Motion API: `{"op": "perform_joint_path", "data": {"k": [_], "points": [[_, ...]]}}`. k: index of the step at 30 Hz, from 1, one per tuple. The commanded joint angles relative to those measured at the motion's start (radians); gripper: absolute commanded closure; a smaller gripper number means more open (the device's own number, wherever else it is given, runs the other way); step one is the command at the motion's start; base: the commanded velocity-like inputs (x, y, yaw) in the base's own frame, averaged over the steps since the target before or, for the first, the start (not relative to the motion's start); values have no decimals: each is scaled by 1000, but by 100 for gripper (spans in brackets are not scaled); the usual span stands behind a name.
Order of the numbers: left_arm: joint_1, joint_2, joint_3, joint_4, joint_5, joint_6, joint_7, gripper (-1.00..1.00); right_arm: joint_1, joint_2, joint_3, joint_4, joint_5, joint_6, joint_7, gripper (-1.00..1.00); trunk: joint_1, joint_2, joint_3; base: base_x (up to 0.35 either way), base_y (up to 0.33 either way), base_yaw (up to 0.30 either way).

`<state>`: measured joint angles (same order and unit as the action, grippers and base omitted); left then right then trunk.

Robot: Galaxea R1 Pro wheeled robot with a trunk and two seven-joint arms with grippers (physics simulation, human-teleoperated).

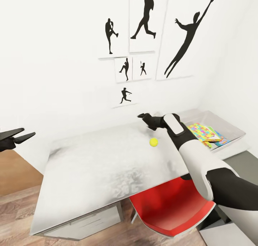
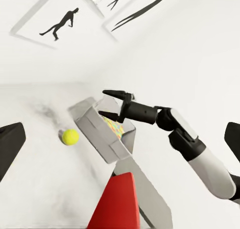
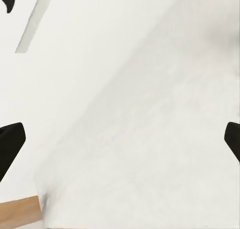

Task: Put all the toys in the child's room - the three board games (two on the bed and one on the table), the two jigsaw puzzles on the table, and the tennis ball on the table - inside the toy box on the table in the child's room.

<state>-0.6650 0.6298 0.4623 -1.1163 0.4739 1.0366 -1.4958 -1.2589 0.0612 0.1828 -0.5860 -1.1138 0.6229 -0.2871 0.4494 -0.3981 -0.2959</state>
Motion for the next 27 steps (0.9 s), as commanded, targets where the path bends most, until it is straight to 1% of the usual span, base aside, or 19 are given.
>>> {"op": "perform_joint_path", "data": {"k": [1,3,6,7,9,10,11,13,14,15,16,18,19,20,23,24,25,26,27], "points": [[-1,8,0,2,-15,11,18,-100,-4,-4,4,-1,2,3,-47,-100,1,-2,-2,0,0,0],[0,14,0,5,-33,10,37,-100,-9,-8,4,-1,11,7,-79,-100,1,-2,-2,0,0,0],[-1,30,7,28,-105,9,79,-100,-39,-14,4,-2,23,47,-149,-100,1,-2,-2,0,0,0],[-1,35,12,31,-122,9,84,-100,-45,-15,4,-2,24,56,-158,-100,1,-2,-2,0,0,0],[-1,68,42,52,-213,7,94,-100,-63,-13,4,-2,26,88,-198,-100,1,-2,-2,0,0,0],[-1,79,53,59,-239,7,95,-100,-66,-12,3,-2,26,94,-208,-100,1,-2,-2,0,0,0],[-1,101,82,76,-287,6,97,-100,-70,-12,3,-2,27,103,-230,-100,1,-2,-2,0,0,0],[0,140,152,107,-370,4,98,-100,-77,-8,2,-2,27,113,-265,-100,1,-2,-2,0,0,0],[0,147,168,112,-388,3,98,-100,-80,-7,2,-2,27,114,-272,-100,1,-2,-2,0,0,0],[-1,161,196,122,-425,-2,98,-100,-86,-5,3,-2,28,116,-281,-100,1,-2,-2,0,0,0],[-1,168,207,126,-445,-4,98,-100,-89,-4,3,-2,28,117,-284,-100,1,-2,-2,0,0,0],[-1,196,237,139,-543,-18,99,-100,-97,-4,4,-2,28,119,-293,-100,1,-2,-2,0,0,0],[-1,202,243,146,-573,-23,100,-100,-99,-5,4,-2,28,119,-294,-100,1,-2,-2,0,0,0],[-1,212,257,163,-637,-40,101,-100,-101,-4,4,-2,28,120,-296,-100,1,-2,-2,0,0,0],[0,223,285,199,-736,-84,102,-100,-104,-2,5,-2,30,120,-301,-100,1,-2,-2,0,0,0],[0,227,304,221,-800,-122,102,-100,-105,0,5,-3,36,121,-306,-100,1,-2,-2,0,0,0],[0,228,313,231,-831,-140,102,-100,-105,0,5,-3,40,121,-309,-100,1,-2,-2,0,0,0],[-1,230,329,248,-890,-173,102,-100,-106,1,6,-4,50,122,-315,-100,1,-2,-2,0,0,0],[-1,231,335,255,-917,-187,102,-100,-106,2,6,-5,57,123,-319,-100,1,-2,-2,0,0,0]]}}
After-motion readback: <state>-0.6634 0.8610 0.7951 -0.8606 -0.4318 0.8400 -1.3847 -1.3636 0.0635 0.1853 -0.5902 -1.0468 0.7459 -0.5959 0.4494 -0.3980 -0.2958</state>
